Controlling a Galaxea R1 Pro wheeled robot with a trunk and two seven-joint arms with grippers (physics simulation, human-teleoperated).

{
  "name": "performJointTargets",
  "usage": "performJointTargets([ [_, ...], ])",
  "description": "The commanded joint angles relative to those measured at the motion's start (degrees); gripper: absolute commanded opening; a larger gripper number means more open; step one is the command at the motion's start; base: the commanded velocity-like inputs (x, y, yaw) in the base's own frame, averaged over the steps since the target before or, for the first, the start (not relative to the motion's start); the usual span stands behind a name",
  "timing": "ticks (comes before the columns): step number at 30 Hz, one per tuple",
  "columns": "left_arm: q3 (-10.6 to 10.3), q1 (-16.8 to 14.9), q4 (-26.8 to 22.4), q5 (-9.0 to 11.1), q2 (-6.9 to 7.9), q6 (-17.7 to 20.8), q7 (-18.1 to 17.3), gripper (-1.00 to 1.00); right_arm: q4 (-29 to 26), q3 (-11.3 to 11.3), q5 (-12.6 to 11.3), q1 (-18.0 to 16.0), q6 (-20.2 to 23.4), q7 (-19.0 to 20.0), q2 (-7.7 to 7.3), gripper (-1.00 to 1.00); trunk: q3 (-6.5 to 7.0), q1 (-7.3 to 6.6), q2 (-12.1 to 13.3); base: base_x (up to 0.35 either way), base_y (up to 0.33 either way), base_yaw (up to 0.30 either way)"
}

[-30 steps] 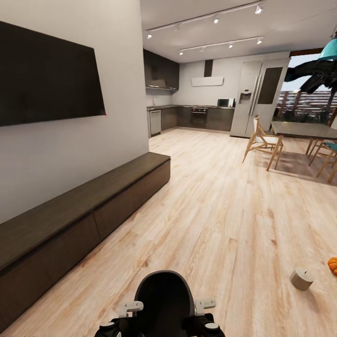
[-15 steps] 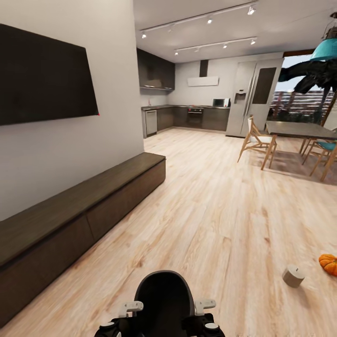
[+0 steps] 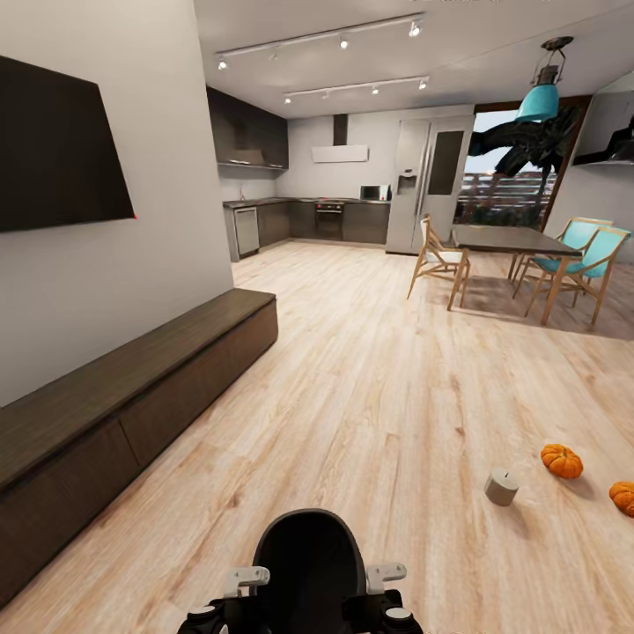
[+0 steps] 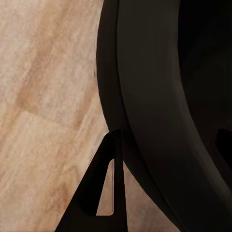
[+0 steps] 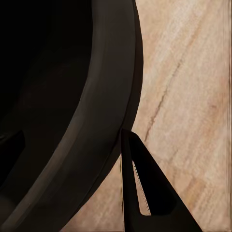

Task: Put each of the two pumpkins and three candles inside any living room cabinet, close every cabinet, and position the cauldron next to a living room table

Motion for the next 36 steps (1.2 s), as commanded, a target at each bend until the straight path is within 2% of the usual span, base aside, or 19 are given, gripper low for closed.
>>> performJointTargets([
  [1,0.0,0.0,-0.3,0.5,0.03,0.4,-0.1,-1.0,-1.6,0.2,-4.2,-0.1,0.2,4.8,-0.03,-1.0,-0.05,-0.01,0.0,-0.002,0.0,-0.277],
  [36,0.0,0.0,-0.3,0.5,0.11,0.4,-0.1,-1.0,-1.5,0.2,-4.2,-0.1,0.2,4.8,-0.1,-1.0,-0.05,-0.01,0.0,0.0,0.0,-0.277],
])
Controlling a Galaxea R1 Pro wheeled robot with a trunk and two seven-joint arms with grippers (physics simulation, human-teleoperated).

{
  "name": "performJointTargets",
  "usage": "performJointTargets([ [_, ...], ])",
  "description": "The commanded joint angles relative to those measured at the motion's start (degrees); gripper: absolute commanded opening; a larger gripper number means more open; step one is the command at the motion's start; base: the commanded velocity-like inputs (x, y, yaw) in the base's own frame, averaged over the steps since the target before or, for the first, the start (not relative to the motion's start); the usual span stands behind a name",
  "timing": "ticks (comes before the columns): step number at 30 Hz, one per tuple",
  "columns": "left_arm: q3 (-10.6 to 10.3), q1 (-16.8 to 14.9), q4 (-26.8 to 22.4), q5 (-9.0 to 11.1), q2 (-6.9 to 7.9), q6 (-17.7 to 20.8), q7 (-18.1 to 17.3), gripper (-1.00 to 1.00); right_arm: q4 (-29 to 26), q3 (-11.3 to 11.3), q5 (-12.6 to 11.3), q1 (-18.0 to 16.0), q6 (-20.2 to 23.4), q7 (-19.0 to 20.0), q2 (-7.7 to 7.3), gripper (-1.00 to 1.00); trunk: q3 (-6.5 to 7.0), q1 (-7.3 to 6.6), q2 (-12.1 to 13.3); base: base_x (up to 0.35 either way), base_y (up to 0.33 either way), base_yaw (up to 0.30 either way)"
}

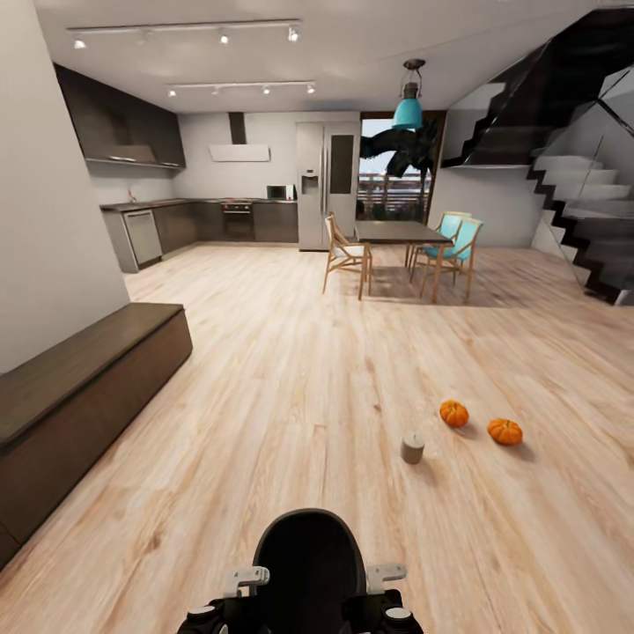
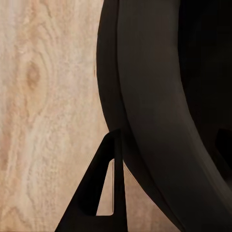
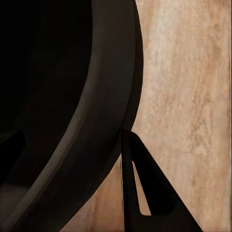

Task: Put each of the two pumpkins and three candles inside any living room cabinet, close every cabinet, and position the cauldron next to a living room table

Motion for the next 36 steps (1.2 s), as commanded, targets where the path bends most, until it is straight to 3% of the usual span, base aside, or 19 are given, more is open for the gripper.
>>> performJointTargets([
  [1,0.1,0.0,-0.3,0.3,0.07,0.4,-0.1,-1.0,-1.5,0.1,-4.2,-0.1,0.2,4.7,-0.07,-1.0,-0.05,-0.01,0.0,0.0,0.0,-0.277],
  [36,0.0,0.1,-0.3,0.3,-0.02,0.4,-0.1,-1.0,-1.3,0.1,-4.2,-0.1,0.2,4.7,-0.18,-1.0,-0.24,-0.01,0.0,0.0,0.0,-0.277],
])
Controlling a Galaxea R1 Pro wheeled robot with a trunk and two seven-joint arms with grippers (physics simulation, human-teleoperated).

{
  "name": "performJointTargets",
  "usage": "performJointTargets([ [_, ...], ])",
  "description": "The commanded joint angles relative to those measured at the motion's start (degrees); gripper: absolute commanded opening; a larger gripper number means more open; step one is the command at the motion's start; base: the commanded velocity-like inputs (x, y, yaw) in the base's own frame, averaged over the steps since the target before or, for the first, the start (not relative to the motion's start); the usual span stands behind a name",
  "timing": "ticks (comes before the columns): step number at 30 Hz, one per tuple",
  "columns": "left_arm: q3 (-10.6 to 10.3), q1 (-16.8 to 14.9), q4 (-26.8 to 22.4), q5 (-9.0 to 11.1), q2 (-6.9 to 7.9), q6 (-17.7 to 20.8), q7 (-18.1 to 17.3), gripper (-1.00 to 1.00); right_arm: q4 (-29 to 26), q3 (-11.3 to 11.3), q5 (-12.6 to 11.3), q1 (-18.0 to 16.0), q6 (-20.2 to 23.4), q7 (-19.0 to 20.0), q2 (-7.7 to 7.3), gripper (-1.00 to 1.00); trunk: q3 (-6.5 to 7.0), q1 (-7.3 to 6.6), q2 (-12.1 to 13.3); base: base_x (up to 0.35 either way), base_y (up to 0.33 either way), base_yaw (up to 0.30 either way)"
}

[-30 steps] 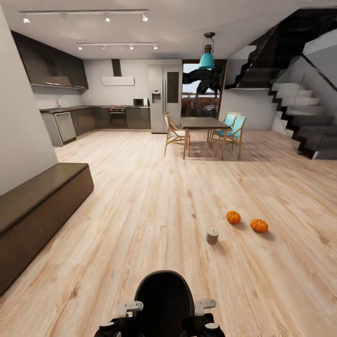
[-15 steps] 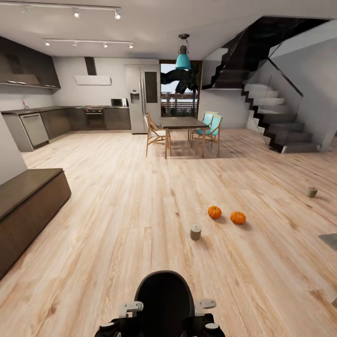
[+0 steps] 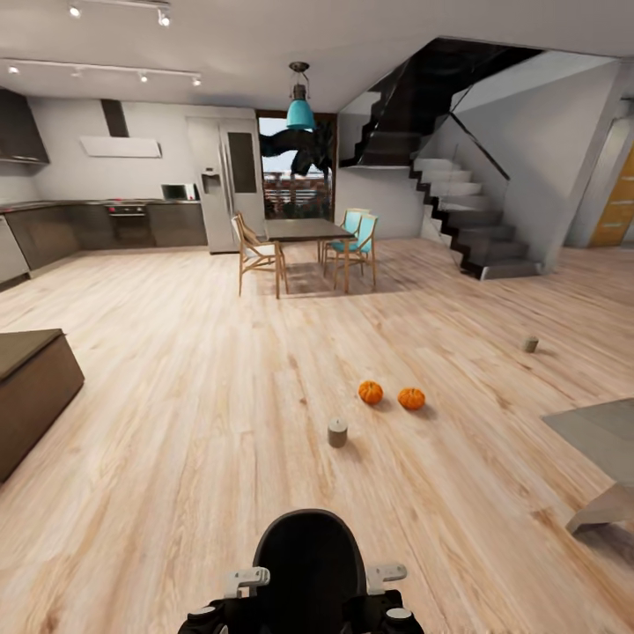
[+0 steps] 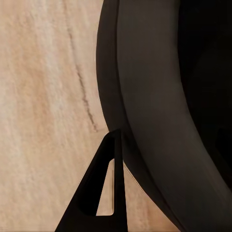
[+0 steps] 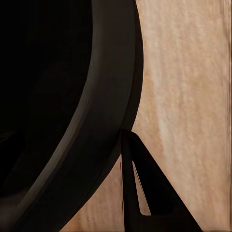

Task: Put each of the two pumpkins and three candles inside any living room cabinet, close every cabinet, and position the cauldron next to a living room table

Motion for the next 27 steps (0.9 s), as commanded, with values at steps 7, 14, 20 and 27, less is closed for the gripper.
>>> performJointTargets([
  [7,-0.2,0.0,-0.3,0.5,0.08,0.4,-0.1,-1.0,-1.4,0.1,-4.1,-0.1,0.3,4.5,-0.06,-1.0,-0.22,-0.01,0.0,0.0,0.0,-0.277],
  [14,-0.2,0.0,-0.3,0.5,0.08,0.4,-0.1,-1.0,-1.4,0.1,-4.1,-0.1,0.3,4.5,-0.08,-1.0,-0.4,-0.01,0.0,0.0,0.0,-0.277],
  [20,-0.2,0.0,-0.3,0.5,0.08,0.4,-0.1,-1.0,-1.4,0.1,-4.1,-0.1,0.4,4.5,-0.08,-1.0,-0.55,-0.01,0.0,0.0,0.0,-0.277],
  [27,-0.2,0.0,-0.3,0.5,0.08,0.4,-0.1,-1.0,-1.4,0.1,-4.1,-0.1,0.3,4.4,-0.03,-1.0,-0.72,-0.01,0.0,0.0,0.0,-0.277],
])
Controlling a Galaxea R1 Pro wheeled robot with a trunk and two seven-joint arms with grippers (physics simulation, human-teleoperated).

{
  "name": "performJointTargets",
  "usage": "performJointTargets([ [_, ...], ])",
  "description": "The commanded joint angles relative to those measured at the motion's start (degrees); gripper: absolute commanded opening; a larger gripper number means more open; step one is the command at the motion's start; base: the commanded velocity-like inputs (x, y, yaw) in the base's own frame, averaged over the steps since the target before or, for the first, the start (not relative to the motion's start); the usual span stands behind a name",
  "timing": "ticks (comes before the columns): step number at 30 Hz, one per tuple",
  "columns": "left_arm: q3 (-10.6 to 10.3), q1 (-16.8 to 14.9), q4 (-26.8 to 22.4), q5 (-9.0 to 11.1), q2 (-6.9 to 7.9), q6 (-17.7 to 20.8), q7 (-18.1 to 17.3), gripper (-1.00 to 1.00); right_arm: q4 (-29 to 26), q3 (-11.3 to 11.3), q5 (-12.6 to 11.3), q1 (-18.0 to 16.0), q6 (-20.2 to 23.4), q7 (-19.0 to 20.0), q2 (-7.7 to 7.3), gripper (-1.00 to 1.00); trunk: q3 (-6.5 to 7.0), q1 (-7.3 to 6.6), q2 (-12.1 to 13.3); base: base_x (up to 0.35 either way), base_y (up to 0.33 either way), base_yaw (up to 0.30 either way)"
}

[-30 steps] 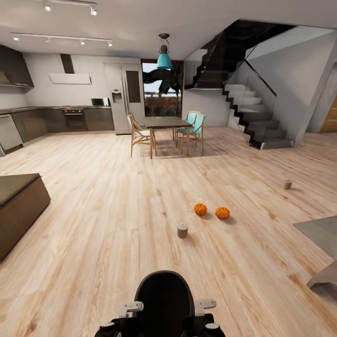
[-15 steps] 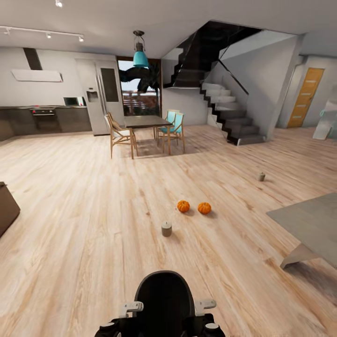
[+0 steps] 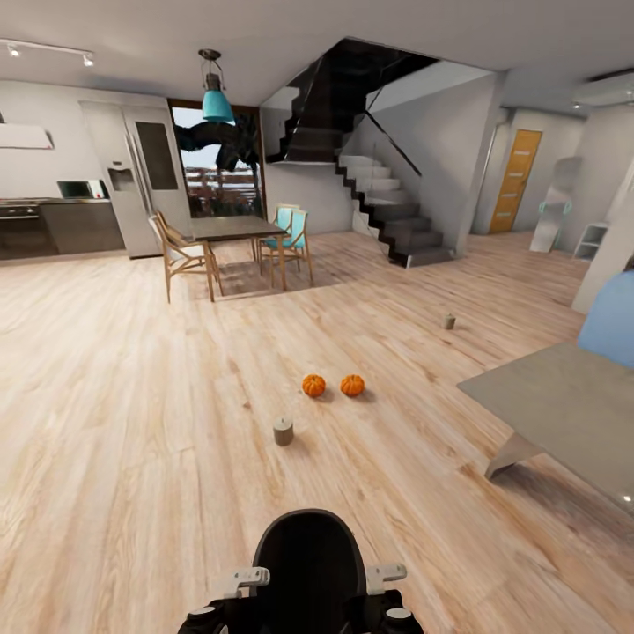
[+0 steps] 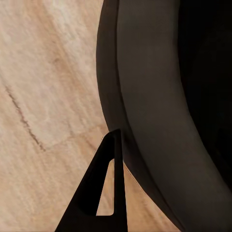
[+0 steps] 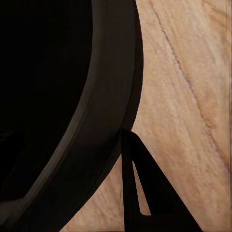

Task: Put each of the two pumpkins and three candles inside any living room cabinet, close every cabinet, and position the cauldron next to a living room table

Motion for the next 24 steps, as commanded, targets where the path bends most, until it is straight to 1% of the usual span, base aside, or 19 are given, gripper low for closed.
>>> performJointTargets([
  [1,-0.2,0.0,-0.3,0.5,0.06,0.4,-0.1,-1.0,-1.4,0.2,-4.1,-0.1,0.2,4.5,-0.06,-1.0,-0.08,-0.01,0.0,0.0,0.0,-0.277],
  [24,-0.2,0.0,-0.3,0.5,0.06,0.4,-0.1,-1.0,-1.4,0.2,-4.2,-0.1,0.8,4.5,-0.11,-1.0,-0.68,-0.01,0.0,0.0,0.0,-0.277],
])
